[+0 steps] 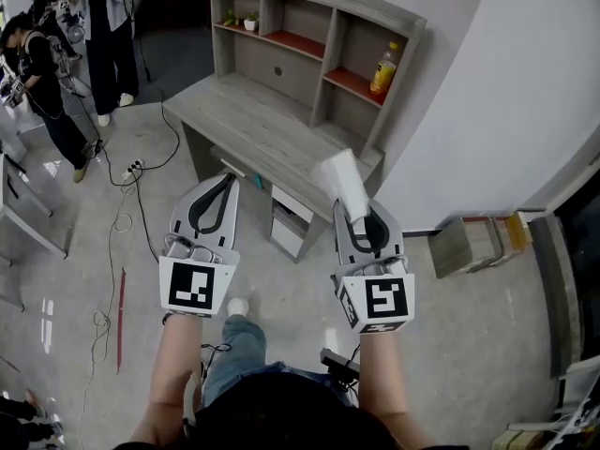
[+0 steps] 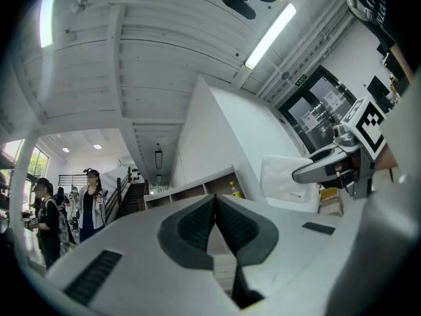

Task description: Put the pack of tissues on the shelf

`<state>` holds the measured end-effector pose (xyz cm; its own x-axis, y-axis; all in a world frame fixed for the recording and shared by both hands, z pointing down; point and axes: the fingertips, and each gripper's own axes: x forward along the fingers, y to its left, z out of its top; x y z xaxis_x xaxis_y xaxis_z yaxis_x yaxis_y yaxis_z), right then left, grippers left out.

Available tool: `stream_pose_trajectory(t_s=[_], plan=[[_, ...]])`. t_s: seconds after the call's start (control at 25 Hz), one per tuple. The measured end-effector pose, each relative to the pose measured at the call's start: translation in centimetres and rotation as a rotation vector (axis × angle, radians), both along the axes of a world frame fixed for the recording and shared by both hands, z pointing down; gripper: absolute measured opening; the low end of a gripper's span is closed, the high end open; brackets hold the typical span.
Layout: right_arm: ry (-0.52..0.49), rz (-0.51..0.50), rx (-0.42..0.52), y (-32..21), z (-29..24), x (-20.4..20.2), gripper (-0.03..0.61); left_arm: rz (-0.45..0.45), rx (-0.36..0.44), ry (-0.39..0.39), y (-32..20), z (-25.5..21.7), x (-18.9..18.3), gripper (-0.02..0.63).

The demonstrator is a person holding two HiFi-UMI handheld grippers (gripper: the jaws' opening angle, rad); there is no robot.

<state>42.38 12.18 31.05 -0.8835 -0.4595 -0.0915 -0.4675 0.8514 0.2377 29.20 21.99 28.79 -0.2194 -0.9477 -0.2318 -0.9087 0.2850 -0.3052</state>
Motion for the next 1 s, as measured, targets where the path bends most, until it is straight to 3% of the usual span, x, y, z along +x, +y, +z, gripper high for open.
stream_pose_trajectory(t_s=[0.56,1.0], plan=[[0.058,0.041,0.008,-7.5,-0.4,-15.8,0.123,0.026,0.02,0.054,-8.2,-0.6,-17.5,0.011],[0.015,0.092,-0.012,-13.3,-1.4,-27.1,0.123,0.068,0.027,0.042,-14.1,-1.4,-29.4,0.011]])
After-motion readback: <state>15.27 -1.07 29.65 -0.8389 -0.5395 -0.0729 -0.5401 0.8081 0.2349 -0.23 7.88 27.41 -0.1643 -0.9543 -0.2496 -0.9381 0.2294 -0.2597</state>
